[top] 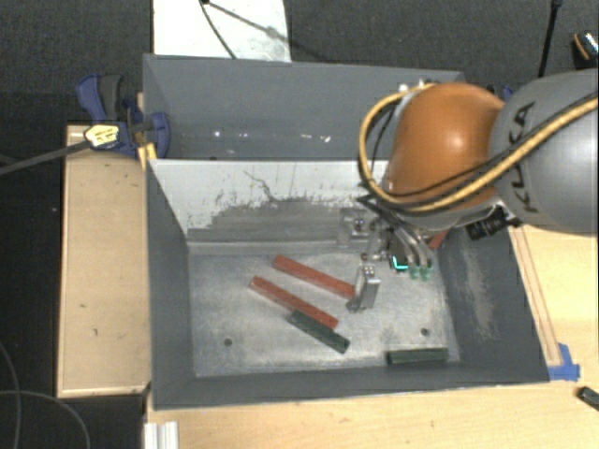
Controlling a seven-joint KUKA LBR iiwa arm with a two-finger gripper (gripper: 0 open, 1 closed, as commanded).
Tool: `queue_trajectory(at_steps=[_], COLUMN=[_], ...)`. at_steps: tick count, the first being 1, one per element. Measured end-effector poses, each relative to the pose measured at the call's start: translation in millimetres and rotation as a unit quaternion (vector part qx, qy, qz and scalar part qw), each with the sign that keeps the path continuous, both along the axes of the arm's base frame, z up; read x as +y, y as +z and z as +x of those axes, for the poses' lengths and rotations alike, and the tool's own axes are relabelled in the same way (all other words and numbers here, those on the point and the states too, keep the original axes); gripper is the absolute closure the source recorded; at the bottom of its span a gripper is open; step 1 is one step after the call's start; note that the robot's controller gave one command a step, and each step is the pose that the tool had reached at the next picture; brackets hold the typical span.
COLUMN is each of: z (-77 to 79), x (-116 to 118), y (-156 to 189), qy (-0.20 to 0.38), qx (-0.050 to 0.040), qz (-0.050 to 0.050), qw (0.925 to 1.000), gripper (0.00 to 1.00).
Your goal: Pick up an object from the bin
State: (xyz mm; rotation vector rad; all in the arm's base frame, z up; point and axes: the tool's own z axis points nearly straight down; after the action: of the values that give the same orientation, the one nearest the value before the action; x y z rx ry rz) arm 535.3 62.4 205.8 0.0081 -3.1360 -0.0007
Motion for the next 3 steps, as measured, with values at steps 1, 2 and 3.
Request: queue_trajectory(at_steps=[1,2,3], z=[26.8,33.4,26.3], x=[-30,6,40], y=[-139,-104,-105], qy=[-0.056,-0.107,-0.198], qx=[-0.0014,-0.0058,-0.0046], qz=[0.000,0.001,0.001], qw=[0.9984,0.9942,0.9801], gripper=[0.00,0.00,0.00])
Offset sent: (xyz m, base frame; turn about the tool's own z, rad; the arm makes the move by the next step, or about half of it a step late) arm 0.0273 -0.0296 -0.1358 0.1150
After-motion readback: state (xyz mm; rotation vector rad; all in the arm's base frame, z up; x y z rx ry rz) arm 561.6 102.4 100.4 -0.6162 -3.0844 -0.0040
